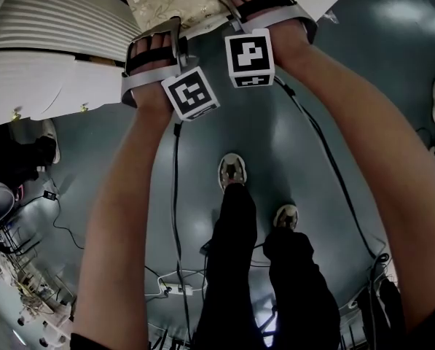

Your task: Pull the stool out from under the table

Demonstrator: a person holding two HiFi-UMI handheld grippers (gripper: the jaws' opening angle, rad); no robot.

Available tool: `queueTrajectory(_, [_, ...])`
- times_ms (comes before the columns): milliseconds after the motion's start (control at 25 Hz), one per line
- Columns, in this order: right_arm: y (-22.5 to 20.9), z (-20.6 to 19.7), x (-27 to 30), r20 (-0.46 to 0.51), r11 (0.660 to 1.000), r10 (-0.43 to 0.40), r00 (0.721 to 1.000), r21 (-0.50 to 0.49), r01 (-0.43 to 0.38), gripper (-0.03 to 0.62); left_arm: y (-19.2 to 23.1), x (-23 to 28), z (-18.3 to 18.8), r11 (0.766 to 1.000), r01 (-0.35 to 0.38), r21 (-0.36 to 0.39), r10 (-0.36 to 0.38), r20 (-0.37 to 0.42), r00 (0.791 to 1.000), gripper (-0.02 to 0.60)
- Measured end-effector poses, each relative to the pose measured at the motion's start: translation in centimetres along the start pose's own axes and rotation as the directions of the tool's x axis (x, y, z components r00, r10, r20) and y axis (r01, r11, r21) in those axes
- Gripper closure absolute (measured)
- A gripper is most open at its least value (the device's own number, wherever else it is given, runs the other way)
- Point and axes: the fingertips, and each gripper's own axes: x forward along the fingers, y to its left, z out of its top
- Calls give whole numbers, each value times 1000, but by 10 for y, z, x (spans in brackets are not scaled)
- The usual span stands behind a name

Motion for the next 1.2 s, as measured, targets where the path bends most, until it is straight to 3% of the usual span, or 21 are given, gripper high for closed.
queueTrajectory(160, [26, 2, -30, -21, 1000, -15, 1000, -21, 14, 382, -22, -32, 13, 1000, -6, 8, 6, -9, 1000, 365])
queueTrajectory(360, [28, -1, -44, -20, 999, 18, 1000, -41, -19, 382, -24, -50, 30, 994, 59, -90, -55, 48, 997, 365])
queueTrajectory(560, [28, -3, -63, -10, 998, 51, 999, -48, -52, 382, -20, -67, 33, 995, 65, -74, -63, 31, 998, 365])
queueTrajectory(720, [68, -3, -98, -10, 998, 45, 999, -33, -45, 382, -53, -102, 53, 997, 58, -59, -57, 23, 998, 364])
queueTrajectory(840, [83, 4, -113, -3, 999, 36, 999, -15, -36, 382, -63, -119, 47, 1000, 7, -4, -7, -21, 1000, 366])
queueTrajectory(960, [93, 12, -122, 10, 1000, 21, 1000, -3, -21, 382, -80, -131, 52, 996, 63, -69, -61, 26, 998, 366])
queueTrajectory(1200, [112, 19, -151, 15, 1000, 28, 999, -4, -28, 382, -100, -162, 53, 994, 104, -32, -103, 54, 993, 364])
